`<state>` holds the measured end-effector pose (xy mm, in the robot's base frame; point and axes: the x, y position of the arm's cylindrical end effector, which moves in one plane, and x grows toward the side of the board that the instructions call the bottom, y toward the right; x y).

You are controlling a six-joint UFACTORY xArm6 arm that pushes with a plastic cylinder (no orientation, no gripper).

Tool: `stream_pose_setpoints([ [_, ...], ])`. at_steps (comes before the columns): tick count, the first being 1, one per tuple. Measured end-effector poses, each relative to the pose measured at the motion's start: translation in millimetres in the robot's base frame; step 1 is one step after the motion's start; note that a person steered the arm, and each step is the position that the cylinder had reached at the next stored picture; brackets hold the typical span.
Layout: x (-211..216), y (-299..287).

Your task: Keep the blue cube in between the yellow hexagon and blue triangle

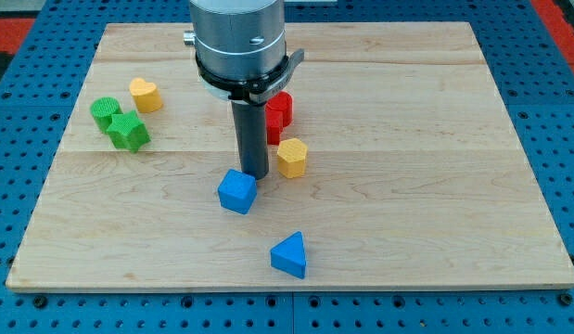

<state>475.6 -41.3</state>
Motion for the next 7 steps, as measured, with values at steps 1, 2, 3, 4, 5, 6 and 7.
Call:
stream_pose_setpoints([
  [1,0.0,0.0],
  [2,8.4,-50.1],
  [3,12.7,-101.5],
  [4,30.8,-102.6],
  [5,31.0,-46.8],
  [6,40.6,-24.2],
  [7,51.9,-11.2],
])
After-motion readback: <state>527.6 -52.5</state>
